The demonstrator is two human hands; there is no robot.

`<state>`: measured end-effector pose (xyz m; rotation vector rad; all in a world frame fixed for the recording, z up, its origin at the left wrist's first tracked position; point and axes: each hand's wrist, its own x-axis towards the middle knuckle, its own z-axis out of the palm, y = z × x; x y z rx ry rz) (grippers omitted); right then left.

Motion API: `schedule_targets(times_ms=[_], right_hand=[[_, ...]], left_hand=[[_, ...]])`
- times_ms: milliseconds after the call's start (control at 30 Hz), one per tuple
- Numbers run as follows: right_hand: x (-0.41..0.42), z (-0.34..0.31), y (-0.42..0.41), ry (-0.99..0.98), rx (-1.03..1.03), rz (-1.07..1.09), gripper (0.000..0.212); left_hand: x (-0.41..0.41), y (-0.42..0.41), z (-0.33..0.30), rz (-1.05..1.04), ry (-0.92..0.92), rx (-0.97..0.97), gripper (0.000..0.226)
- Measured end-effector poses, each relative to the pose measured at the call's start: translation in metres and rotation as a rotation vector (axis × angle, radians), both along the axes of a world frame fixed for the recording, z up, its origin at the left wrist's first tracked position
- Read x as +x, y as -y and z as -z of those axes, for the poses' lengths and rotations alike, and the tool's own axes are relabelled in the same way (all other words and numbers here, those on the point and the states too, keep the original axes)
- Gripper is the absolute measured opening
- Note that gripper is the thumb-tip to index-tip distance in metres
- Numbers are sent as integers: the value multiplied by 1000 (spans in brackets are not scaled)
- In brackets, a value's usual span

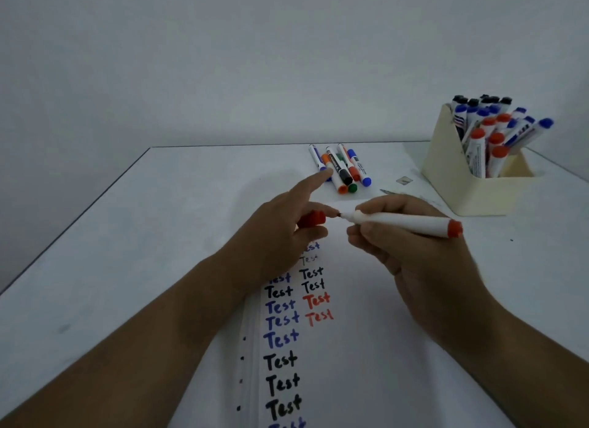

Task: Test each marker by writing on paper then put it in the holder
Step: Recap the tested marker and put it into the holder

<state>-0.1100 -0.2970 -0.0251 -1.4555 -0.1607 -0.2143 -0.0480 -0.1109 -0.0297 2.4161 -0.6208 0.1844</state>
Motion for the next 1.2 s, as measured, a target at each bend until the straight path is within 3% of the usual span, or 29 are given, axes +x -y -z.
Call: schedule_targets(times_ms=[133,467,633,800,967,1033,1200], right_hand=[[4,0,2,-33,21,12,17],[9,7,0,-25,-240,108,18],[9,4,2,-63,-191,106,32],[10,7,4,-78,-198,89,32],[9,10,4,-63,-218,100,36],[8,11,3,-51,-234,96,36],[9,13,2,-61,-269,98,27]], left_hand=[[-5,6,-3,17,-22,19,78],[-12,11,-7,48,-13,28,71],[-17,15,-12,70,-67,87,69],[-16,21,-15,67,-108,212,76],[-14,23,-10,44,-141,208,72],[-9,23,-8,37,-186,264,62],[-3,24,-7,33,-245,280,62]])
